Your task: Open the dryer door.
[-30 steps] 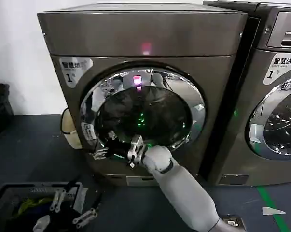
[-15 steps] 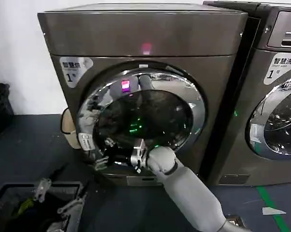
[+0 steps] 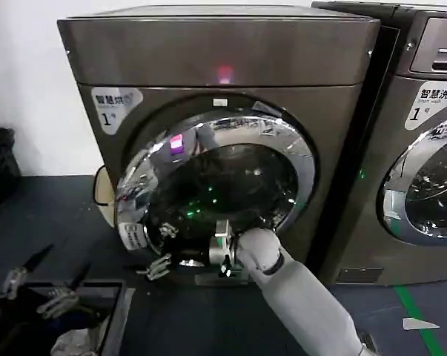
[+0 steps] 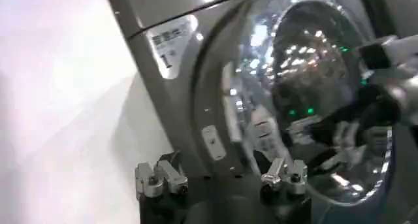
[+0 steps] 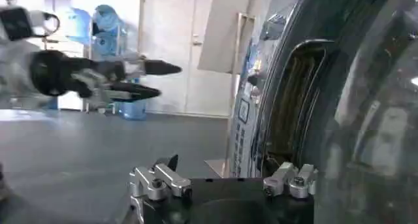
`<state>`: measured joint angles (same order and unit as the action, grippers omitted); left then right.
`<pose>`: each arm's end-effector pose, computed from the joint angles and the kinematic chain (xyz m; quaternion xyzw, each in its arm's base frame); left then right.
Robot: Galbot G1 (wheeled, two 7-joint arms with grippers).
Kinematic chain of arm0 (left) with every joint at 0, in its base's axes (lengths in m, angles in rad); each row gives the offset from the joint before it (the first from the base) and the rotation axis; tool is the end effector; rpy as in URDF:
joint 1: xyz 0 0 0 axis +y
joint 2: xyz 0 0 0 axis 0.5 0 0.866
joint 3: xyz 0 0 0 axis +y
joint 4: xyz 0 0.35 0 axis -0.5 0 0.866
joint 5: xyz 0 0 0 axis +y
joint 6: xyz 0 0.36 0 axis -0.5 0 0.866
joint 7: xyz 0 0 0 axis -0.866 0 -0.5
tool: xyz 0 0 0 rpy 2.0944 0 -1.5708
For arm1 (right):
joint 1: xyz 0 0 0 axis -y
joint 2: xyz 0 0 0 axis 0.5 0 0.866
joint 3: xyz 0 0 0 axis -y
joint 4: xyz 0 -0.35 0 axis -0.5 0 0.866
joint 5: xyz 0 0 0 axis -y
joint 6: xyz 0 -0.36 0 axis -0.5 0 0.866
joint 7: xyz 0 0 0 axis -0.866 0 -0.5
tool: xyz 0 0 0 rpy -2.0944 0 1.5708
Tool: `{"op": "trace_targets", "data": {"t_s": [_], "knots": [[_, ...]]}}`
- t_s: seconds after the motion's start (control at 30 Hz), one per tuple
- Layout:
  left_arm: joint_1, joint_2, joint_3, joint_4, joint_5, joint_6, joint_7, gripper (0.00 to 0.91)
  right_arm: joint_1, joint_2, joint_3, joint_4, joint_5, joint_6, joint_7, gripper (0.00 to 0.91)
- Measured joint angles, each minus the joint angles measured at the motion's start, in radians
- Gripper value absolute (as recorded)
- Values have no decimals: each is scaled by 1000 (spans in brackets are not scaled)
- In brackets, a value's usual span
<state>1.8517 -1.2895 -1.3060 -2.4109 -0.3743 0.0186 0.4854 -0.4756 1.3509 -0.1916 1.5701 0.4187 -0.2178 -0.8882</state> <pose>0.0953 0.1855 -0.1447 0.0888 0.9742 0.2031 0.0421 0.4414 0.1540 -0.1838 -0.7117 0.6990 -0.0618 0.0321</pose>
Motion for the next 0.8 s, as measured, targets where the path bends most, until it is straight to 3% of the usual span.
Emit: {"op": "trace_targets", "data": {"t_s": [0.37, 0.8], "knots": [[-58, 77, -33, 122, -126, -28, -11, 907, -33, -38, 11, 50, 39, -4, -72, 907], [-144, 246, 75, 239, -298, -25, -35, 907, -89, -130, 36, 134, 84, 4, -117, 907]]}}
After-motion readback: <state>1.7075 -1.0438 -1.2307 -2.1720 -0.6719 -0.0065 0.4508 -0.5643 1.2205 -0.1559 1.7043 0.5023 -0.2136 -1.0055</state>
